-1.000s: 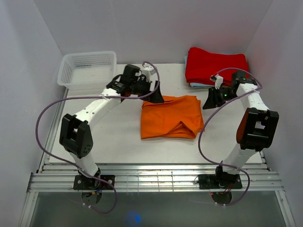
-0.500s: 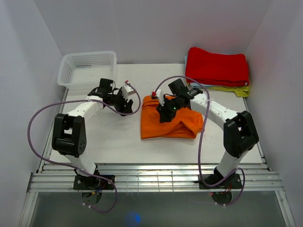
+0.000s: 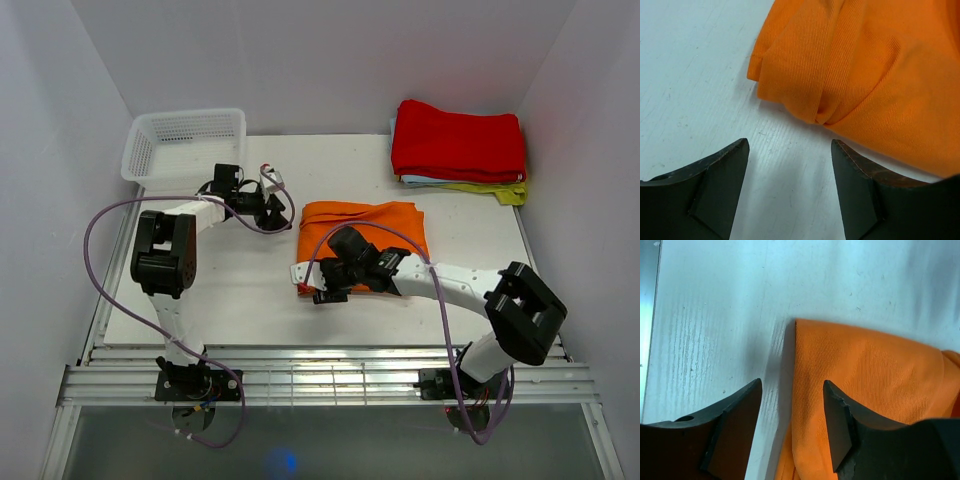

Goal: Fold and stack the trousers
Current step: Fold the trousers

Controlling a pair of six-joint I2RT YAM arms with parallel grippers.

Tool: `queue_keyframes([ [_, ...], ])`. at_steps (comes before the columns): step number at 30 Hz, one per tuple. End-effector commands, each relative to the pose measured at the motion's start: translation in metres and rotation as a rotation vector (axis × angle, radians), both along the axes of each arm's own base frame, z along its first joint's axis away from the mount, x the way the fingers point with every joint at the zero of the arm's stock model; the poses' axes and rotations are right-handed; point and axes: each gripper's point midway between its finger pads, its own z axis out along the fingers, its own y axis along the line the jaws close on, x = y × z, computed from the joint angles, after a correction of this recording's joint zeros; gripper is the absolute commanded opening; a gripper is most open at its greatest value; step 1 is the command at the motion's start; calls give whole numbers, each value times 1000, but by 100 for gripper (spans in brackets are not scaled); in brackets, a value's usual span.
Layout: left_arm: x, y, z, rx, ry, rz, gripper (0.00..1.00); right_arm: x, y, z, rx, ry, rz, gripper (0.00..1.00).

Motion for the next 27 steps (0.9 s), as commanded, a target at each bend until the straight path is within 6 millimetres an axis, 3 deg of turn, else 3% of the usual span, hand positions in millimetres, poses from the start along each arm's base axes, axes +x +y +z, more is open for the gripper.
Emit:
queue_keyframes([
  [1,6,-11,35,-95,-79,-67,78,14,15,9,28,-196,54,59],
  [7,8,-13,23,-68,-157,-100,78,21,27,-10,-2,-271,73,58],
  [17,15,-28,10,-74,-211,-159,74,22,20,-40,-76,-371,95,52],
  [23,12,-40,-4,-52,-228,-197,64,24,17,-45,-94,-381,84,38],
  [27,7,-48,-11,-48,-228,-221,57,25,16,-47,-97,-373,76,20],
])
